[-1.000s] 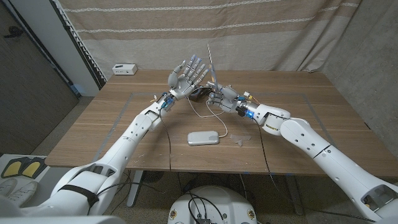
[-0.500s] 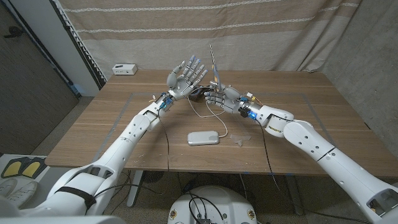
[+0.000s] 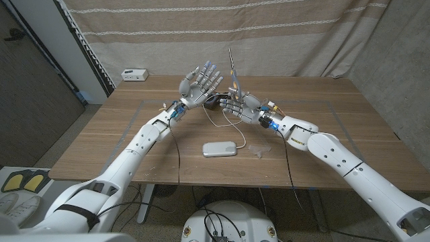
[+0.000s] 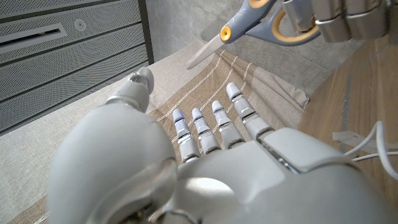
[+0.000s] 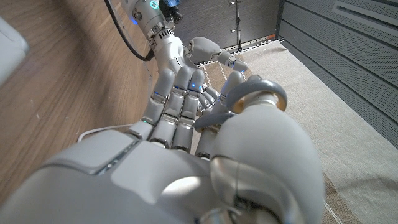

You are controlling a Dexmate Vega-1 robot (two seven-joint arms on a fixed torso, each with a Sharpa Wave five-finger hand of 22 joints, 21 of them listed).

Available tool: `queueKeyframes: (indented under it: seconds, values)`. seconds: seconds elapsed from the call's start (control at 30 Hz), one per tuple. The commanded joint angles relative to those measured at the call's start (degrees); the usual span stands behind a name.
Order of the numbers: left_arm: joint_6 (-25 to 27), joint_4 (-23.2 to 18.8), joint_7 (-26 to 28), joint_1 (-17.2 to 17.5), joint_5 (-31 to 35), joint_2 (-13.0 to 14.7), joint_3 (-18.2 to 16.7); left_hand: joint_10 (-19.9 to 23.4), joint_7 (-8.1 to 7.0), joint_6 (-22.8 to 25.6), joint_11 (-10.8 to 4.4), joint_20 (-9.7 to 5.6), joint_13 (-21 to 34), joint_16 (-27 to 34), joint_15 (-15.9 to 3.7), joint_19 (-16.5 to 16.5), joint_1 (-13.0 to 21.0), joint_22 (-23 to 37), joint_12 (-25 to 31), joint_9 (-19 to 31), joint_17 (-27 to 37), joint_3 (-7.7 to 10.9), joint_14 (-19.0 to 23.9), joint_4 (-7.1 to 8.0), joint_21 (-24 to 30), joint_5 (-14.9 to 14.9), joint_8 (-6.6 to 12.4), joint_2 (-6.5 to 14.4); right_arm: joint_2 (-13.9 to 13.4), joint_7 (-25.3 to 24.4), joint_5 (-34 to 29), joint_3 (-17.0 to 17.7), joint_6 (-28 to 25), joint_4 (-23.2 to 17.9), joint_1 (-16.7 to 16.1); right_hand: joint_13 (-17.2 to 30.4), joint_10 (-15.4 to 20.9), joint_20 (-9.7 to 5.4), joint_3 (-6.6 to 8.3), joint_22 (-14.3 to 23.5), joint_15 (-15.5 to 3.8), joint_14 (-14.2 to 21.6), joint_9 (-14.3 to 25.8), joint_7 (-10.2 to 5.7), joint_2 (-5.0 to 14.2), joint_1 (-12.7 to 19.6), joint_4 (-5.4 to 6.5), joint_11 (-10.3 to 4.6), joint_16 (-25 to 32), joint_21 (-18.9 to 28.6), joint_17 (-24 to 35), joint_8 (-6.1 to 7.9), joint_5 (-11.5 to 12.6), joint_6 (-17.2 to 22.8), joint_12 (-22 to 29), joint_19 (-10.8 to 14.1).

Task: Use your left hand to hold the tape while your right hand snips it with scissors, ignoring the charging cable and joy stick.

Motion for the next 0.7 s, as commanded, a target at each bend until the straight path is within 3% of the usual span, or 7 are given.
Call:
queueKeyframes:
  seconds: [0.03, 0.1, 0.2, 0.43, 0.53, 0.7]
  values:
    - [0.45, -0.60, 0.67, 0.47, -0.53, 0.51, 0.16, 0.29, 0.25, 0.69, 0.04, -0.10, 0.05, 0.35, -7.11, 0.10, 0.21, 0.16, 0.51, 0.04, 0.17, -0.27, 0.73, -0.03, -0.24, 0.35, 0.20, 0.44, 0.45, 1.00, 1.77, 0.76, 0.37, 0.21, -1.27, 0.28, -0.84, 0.24, -0.61, -0.14, -6.93, -0.36, 1.82, 6.55, -0.07, 0.44, -0.16, -0.27, -0.64, -0.32, 0.35, 7.31, 0.56, 4.91, -0.60, -0.74]
    - [0.54, -0.54, 0.72, 0.49, -0.65, 0.50, 0.15, 0.30, 0.22, 0.83, 0.03, -0.16, -0.01, 0.35, -7.16, 0.14, 0.25, 0.17, 0.51, 0.02, 0.17, -0.26, 0.74, -0.03, -0.31, 0.35, 0.23, 0.48, 0.50, 1.47, 1.73, 0.79, 0.69, 0.30, -1.34, 0.16, -1.82, 0.97, -1.19, -0.28, -6.29, -1.80, 3.63, 6.47, -0.46, -0.17, 0.18, -0.01, -1.94, -0.76, 0.18, 8.39, 0.90, 3.48, -1.25, -1.77]
    - [0.44, -0.44, 0.60, 0.46, -0.63, 0.46, 0.21, 0.42, 0.20, 1.05, 0.02, -0.29, -0.10, 0.35, -7.22, 0.25, 0.30, 0.17, 0.56, 0.00, 0.16, -0.26, 0.78, -0.03, -0.40, 0.34, 0.28, 0.53, 0.78, 2.37, 2.20, 0.97, 1.12, 0.60, -1.54, -0.56, -3.88, 1.63, -1.93, -0.48, -5.23, -4.03, 3.18, 6.41, -0.75, -0.96, 0.62, 0.34, -3.80, -1.57, 0.01, 8.10, 1.35, 1.86, -2.62, -3.05]
    - [0.39, -0.24, 0.55, 0.46, -0.66, 0.35, 0.31, 0.50, 0.21, 1.46, -0.01, -0.38, -0.28, 0.34, -7.24, 0.32, 0.42, 0.18, 0.58, -0.05, 0.16, -0.25, 0.85, -0.04, -0.64, 0.32, 0.35, 0.63, 1.33, 4.11, 2.69, 1.41, 2.56, 0.82, -2.34, -2.17, -5.43, 4.05, -3.49, -0.75, -3.23, -8.09, -0.48, 5.85, -1.57, -2.32, 1.21, 0.48, -6.15, -3.98, 0.11, 6.24, 1.86, 0.94, -4.30, -6.22]
    - [0.40, -0.21, 0.55, 0.52, -0.64, 0.36, 0.36, 0.50, 0.26, 1.40, 0.04, -0.31, -0.34, 0.32, -7.20, 0.32, 0.45, 0.19, 0.57, -0.07, 0.16, -0.23, 0.81, -0.03, -0.75, 0.31, 0.29, 0.69, 1.30, 3.73, 3.19, 1.68, 2.48, 0.42, -2.72, -2.86, -8.18, 4.89, -4.27, -0.75, -2.22, -9.45, -2.09, 5.84, -1.99, -3.04, 1.47, 0.83, -6.71, -5.08, 0.16, 4.75, 2.03, -0.72, -5.78, -7.28]
    - [0.30, -0.24, 0.56, 0.67, -0.71, 0.29, 0.32, 0.40, 0.19, 1.61, 0.07, -0.45, -0.45, 0.31, -7.23, 0.39, 0.51, 0.19, 0.53, -0.10, 0.17, -0.22, 0.84, -0.01, -0.90, 0.29, 0.32, 0.78, 1.25, 3.14, 3.65, 1.92, 2.43, -0.07, -3.22, -3.54, -10.35, 5.65, -4.70, -0.76, -1.10, -10.93, -3.48, 5.94, -2.18, -3.08, 1.41, 1.41, -7.26, -6.08, 0.14, 4.13, 2.29, -0.27, -7.01, -8.05]
